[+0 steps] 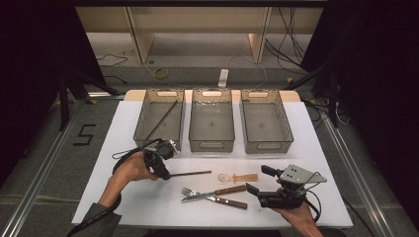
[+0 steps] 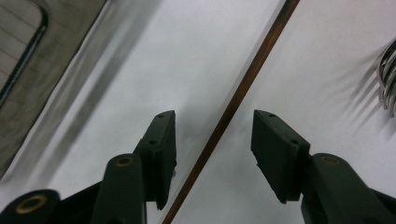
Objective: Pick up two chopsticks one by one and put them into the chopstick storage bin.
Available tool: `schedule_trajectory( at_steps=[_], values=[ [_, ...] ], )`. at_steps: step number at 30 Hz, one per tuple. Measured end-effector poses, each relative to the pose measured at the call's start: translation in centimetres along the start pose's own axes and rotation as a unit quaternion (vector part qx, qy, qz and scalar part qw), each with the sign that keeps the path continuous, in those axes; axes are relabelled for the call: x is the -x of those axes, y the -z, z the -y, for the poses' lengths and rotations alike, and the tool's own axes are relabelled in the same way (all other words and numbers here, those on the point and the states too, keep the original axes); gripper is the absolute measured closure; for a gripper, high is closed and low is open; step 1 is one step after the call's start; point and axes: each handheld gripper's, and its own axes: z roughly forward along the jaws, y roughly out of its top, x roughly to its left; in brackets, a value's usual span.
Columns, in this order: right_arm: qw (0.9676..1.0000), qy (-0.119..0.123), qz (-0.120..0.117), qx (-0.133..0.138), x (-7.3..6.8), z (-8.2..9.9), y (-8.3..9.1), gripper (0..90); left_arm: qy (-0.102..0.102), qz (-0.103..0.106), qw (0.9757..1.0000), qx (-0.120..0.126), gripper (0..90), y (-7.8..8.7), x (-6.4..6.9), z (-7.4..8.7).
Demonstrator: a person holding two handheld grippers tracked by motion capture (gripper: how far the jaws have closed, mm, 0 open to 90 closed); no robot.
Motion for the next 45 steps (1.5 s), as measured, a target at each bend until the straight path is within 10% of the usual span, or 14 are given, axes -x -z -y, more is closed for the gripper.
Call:
schedule_trajectory(
  at_steps=[45],
  values=[
    [1.0000, 0.001, -0.003, -0.004, -0.02, 0.05, -0.16, 19.7, -0.092, 0.016, 0.9948, -0.040, 77.4, -1.00, -0.01, -0.49]
  ],
)
